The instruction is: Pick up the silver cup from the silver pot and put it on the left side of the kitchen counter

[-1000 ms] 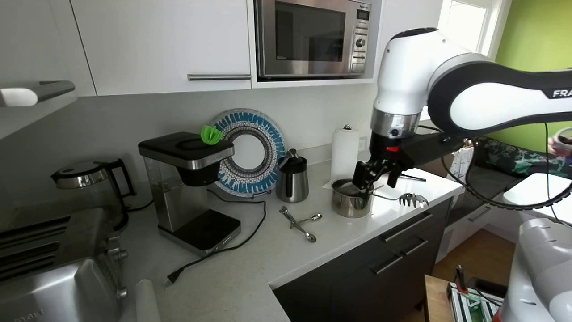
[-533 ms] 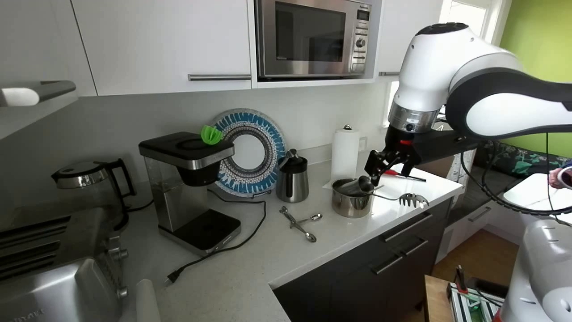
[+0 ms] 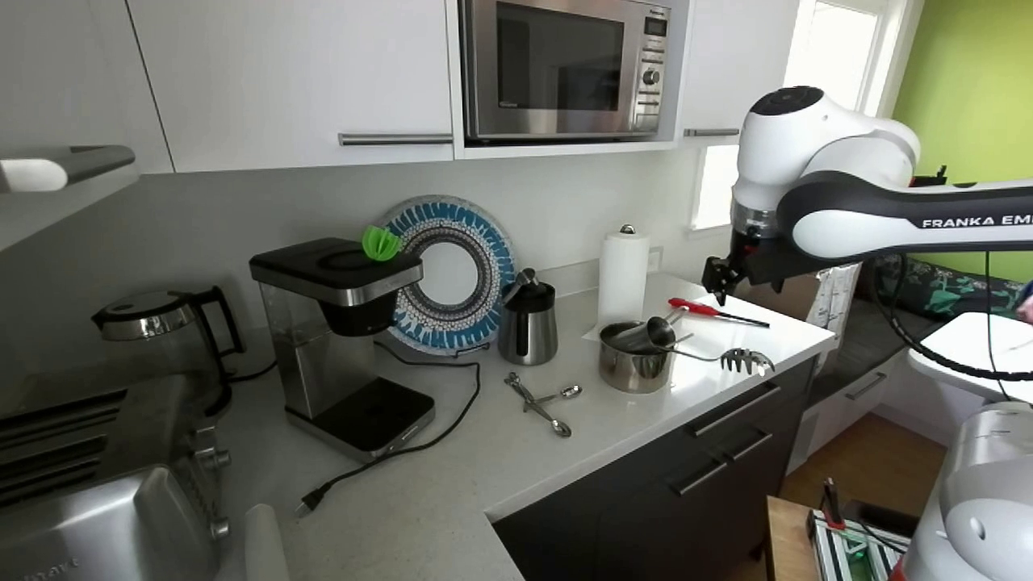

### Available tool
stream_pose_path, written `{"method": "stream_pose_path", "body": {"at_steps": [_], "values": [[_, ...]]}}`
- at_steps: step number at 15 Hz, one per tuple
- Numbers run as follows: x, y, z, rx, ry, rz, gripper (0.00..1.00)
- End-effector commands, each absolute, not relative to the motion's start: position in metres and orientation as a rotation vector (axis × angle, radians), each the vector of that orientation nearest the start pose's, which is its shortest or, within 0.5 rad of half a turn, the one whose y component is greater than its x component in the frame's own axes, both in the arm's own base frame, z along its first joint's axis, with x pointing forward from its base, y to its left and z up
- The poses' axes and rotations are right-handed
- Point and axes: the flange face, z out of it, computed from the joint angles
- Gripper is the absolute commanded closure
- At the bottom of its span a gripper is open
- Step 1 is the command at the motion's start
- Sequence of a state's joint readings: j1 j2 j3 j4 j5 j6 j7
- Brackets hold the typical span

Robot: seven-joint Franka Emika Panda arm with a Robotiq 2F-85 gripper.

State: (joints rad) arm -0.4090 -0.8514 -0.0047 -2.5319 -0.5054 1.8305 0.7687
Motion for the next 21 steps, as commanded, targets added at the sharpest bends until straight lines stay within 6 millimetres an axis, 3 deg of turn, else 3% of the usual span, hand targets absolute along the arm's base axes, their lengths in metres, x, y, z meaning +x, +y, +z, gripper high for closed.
{"method": "stream_pose_path", "body": {"at_steps": [1, 3, 4, 8, 10, 12, 15, 16, 21], "values": [[0.267, -0.168, 0.560, -3.050, 1.863, -0.414, 0.00], [0.271, -0.171, 0.557, -3.006, 1.937, -0.461, 0.00], [0.274, -0.177, 0.561, -2.912, 1.986, -0.597, 0.00], [0.288, -0.210, 0.579, -2.685, 1.886, -0.946, 0.00], [0.303, -0.220, 0.578, -2.615, 1.803, -1.031, 0.00], [0.320, -0.222, 0.568, -2.545, 1.776, -1.045, 0.00], [0.336, -0.223, 0.540, -2.474, 1.811, -0.935, 0.00], [0.326, -0.220, 0.557, -2.514, 1.790, -0.993, 0.00], [0.336, -0.224, 0.549, -2.469, 1.857, -1.039, 0.00]]}}
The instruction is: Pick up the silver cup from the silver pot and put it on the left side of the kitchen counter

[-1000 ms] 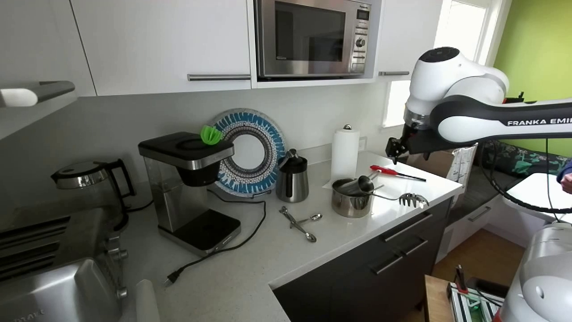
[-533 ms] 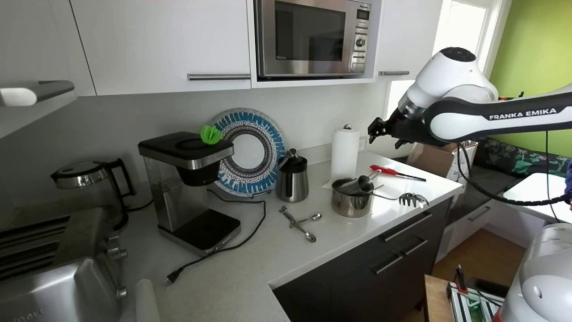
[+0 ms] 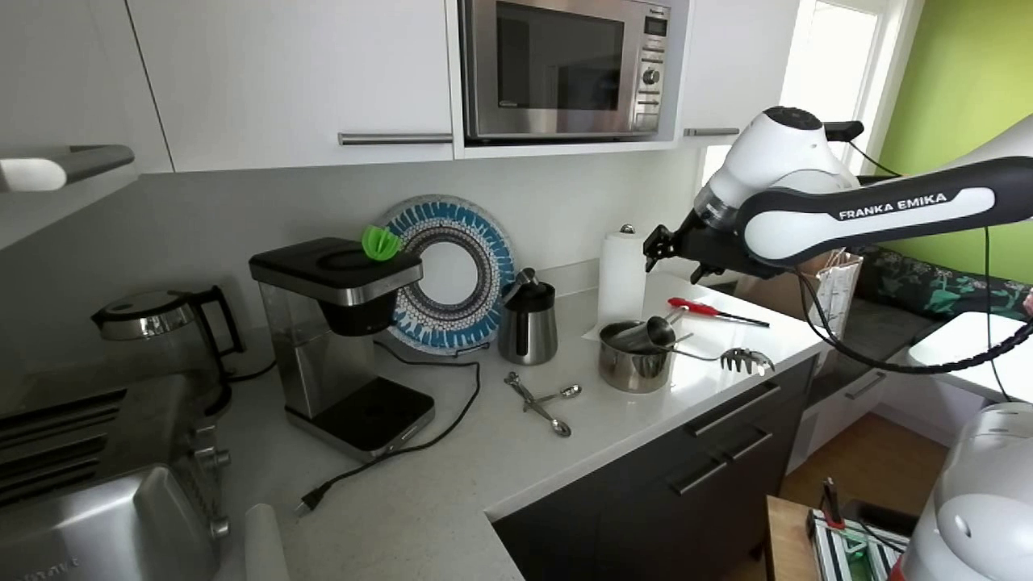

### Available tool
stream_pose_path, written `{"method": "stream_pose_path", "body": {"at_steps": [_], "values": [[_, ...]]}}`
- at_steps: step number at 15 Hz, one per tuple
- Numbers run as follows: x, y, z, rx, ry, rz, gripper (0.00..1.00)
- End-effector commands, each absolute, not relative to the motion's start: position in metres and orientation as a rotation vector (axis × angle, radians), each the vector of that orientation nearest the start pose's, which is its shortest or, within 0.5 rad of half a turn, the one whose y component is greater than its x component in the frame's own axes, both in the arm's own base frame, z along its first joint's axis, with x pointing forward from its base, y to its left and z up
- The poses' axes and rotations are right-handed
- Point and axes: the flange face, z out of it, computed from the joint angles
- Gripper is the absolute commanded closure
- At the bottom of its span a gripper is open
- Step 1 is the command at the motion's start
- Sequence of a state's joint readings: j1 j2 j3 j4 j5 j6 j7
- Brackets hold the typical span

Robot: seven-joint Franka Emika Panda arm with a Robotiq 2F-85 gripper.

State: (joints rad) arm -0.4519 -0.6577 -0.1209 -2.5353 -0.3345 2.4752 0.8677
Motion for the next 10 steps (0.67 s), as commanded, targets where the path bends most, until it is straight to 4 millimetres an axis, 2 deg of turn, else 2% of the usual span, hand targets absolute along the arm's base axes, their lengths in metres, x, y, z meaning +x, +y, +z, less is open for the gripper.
{"method": "stream_pose_path", "body": {"at_steps": [1, 4, 7, 10], "values": [[0.341, -0.229, 0.538, -2.430, 1.898, -1.058, 0.00], [0.350, -0.246, 0.514, -2.316, 1.942, -1.178, 0.00], [0.360, -0.264, 0.486, -2.283, 1.973, -1.206, 0.00], [0.375, -0.263, 0.462, -2.301, 1.963, -1.183, 0.00]]}}
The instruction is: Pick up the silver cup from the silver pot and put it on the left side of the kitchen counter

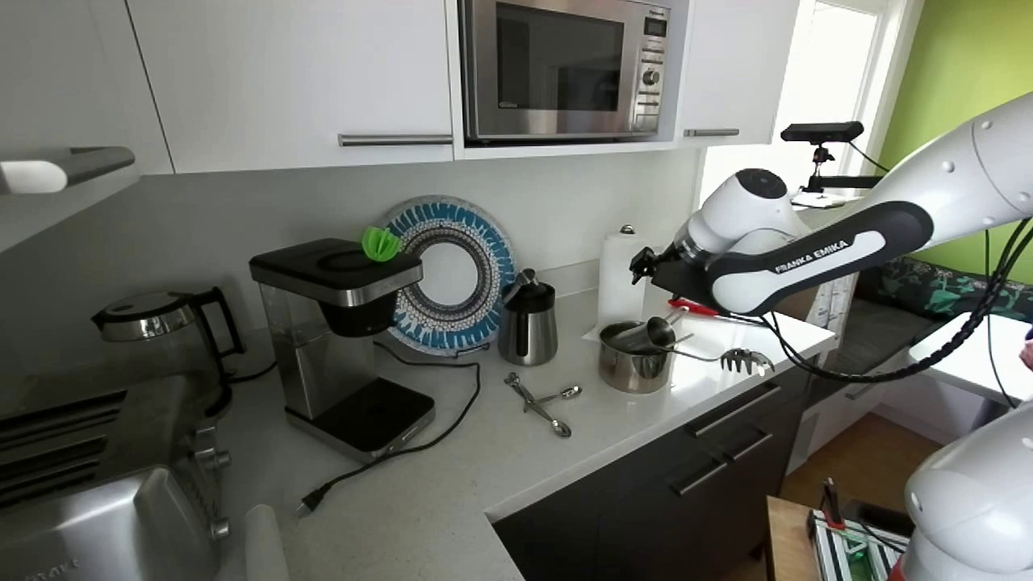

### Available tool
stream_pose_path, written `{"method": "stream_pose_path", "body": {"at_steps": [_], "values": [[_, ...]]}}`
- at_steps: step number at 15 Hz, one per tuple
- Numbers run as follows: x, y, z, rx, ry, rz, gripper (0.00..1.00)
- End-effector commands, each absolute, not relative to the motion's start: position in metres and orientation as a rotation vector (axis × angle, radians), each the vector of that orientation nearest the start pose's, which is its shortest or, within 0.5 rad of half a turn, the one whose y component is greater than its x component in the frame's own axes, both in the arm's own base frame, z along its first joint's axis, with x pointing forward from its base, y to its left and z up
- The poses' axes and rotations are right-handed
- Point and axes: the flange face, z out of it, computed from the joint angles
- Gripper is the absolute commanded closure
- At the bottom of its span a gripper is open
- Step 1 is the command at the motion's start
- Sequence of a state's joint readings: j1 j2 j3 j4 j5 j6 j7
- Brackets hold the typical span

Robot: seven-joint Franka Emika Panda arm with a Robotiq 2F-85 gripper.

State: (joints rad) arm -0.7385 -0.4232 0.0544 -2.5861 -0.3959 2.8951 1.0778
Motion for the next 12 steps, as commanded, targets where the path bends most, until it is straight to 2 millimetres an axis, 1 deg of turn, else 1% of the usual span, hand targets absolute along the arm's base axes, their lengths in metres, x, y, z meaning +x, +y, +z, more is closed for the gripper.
{"method": "stream_pose_path", "body": {"at_steps": [1, 3, 6, 12], "values": [[0.379, -0.260, 0.457, -2.314, 1.956, -1.179, 0.00], [0.388, -0.252, 0.449, -2.297, 1.966, -1.185, 0.00], [0.395, -0.241, 0.447, -2.197, 2.059, -1.186, 0.00], [0.394, -0.235, 0.439, -2.051, 2.199, -1.153, 0.00]]}}
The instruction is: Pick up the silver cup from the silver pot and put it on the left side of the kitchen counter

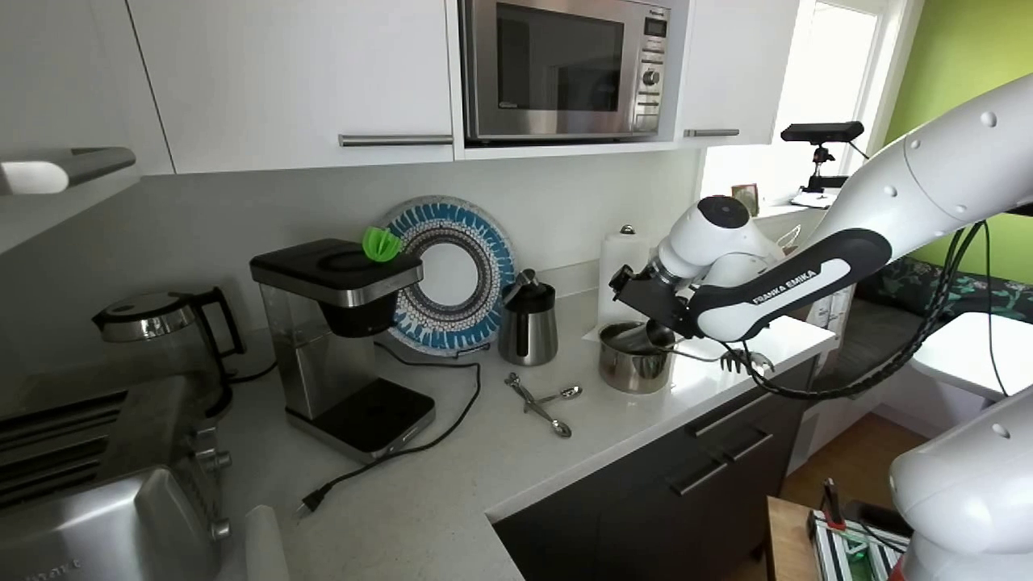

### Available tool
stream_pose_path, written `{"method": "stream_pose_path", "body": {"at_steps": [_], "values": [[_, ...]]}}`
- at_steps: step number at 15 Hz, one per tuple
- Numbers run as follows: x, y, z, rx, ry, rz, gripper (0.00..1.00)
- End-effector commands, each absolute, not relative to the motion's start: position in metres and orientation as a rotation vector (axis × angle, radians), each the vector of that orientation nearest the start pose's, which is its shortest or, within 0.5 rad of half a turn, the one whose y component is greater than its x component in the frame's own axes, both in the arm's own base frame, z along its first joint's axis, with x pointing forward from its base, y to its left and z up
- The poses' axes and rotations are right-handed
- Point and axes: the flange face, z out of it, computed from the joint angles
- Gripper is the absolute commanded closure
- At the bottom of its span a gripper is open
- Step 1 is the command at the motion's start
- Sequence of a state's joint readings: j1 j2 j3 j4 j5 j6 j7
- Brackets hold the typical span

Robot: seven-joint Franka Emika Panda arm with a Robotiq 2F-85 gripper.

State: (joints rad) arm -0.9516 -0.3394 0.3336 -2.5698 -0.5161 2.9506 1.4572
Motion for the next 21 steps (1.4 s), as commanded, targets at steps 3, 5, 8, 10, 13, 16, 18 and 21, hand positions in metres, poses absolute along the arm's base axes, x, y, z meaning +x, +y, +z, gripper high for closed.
{"method": "stream_pose_path", "body": {"at_steps": [3, 5, 8, 10, 13, 16, 18, 21], "values": [[0.391, -0.230, 0.444, -2.017, 2.204, -1.139, 0.00], [0.388, -0.231, 0.438, -2.033, 2.204, -1.137, 0.00], [0.385, -0.235, 0.422, -2.041, 2.208, -1.103, 0.00], [0.383, -0.243, 0.410, -2.045, 2.206, -1.077, 0.26], [0.383, -0.257, 0.400, -2.070, 2.158, -1.096, 0.52], [0.384, -0.266, 0.407, -2.062, 2.114, -1.146, 0.74], [0.385, -0.263, 0.410, -2.059, 2.102, -1.154, 0.89], [0.387, -0.255, 0.408, -2.074, 2.095, -1.130, 1.00]]}}
